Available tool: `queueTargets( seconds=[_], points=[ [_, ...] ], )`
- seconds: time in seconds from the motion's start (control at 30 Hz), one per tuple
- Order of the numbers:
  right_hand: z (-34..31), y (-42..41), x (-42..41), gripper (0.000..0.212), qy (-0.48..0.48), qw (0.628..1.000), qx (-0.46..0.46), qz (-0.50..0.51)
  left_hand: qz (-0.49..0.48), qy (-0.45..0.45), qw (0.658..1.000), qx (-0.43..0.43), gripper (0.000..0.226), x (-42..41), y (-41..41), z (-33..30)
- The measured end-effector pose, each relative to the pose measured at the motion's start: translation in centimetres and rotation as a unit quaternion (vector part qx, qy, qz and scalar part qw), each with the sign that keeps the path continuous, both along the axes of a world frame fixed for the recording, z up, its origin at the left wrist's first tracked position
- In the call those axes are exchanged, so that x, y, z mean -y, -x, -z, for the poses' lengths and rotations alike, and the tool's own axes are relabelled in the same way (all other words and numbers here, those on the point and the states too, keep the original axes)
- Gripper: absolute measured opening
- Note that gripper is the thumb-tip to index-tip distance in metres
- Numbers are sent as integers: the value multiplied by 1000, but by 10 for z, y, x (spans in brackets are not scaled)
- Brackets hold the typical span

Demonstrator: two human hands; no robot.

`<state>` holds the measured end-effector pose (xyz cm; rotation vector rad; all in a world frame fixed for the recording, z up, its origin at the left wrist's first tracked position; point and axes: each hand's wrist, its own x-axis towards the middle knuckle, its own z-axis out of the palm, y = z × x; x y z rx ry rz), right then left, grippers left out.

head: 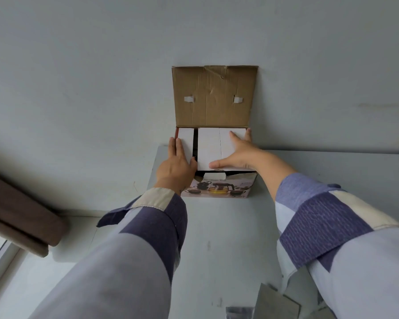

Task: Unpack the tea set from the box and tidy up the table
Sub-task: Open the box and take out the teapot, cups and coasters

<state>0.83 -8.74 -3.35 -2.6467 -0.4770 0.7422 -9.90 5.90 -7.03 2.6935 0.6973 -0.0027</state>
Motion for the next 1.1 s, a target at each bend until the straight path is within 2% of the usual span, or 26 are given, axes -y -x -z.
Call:
queueTargets(
  seconds=[0.13, 0.23, 0.33, 0.4, 0.47, 0.53, 0.6, 0.67, 0.7, 0.73, 0.77, 0.87, 0.9, 0.97, 1.03, 1.1],
  points=[
    [-3, 18, 1, 137, 39, 998, -8, -43, 3, 2, 1000, -3, 67, -7, 12, 2],
    [1, 30, 5, 130, 20, 998, 20, -50, 2, 4, 1000, -5, 68, -11, 18, 4],
    [12, 36, 18, 102, -85, 993, 73, -22, 12, 1, 1000, -4, 68, -11, 20, 2],
    [16, 43, 28, 79, -204, 970, 127, 22, 14, -3, 1000, 8, 67, -10, 21, 2],
    [16, 52, 34, 52, -330, 916, 182, 136, 12, -6, 1000, 14, 67, -10, 21, 2],
    [21, 54, 38, 37, -405, 841, 178, 313, 12, -7, 1000, 12, 67, -9, 21, 4],
    [29, 50, 42, 33, -473, 737, 83, 476, 13, -7, 1000, 12, 67, -10, 21, 5],
    [36, 49, 47, 44, -536, 633, -48, 557, 13, -6, 1000, 14, 67, -11, 20, 7],
    [40, 50, 49, 43, -547, 601, -108, 573, 11, -8, 1000, 16, 67, -11, 20, 8],
    [42, 53, 50, 36, -540, 592, -151, 578, 10, -10, 1000, 17, 67, -12, 20, 9],
    [46, 55, 50, 35, -514, 602, -174, 585, 9, -11, 1000, 19, 66, -11, 20, 9],
    [60, 56, 46, 77, -407, 656, -216, 598, 7, -10, 1000, 23, 66, -11, 18, 11],
    [64, 55, 44, 75, -375, 684, -231, 582, 6, -7, 1000, 27, 66, -11, 18, 11],
    [64, 59, 40, 52, -319, 746, -238, 533, 6, -1, 999, 36, 67, -11, 19, 11],
    [61, 60, 35, 55, -281, 779, -232, 510, 6, 13, 999, 43, 66, -11, 19, 10],
    [61, 57, 33, 71, -218, 815, -184, 504, -1, 42, 998, 39, 64, -11, 18, 5]
  ],
)
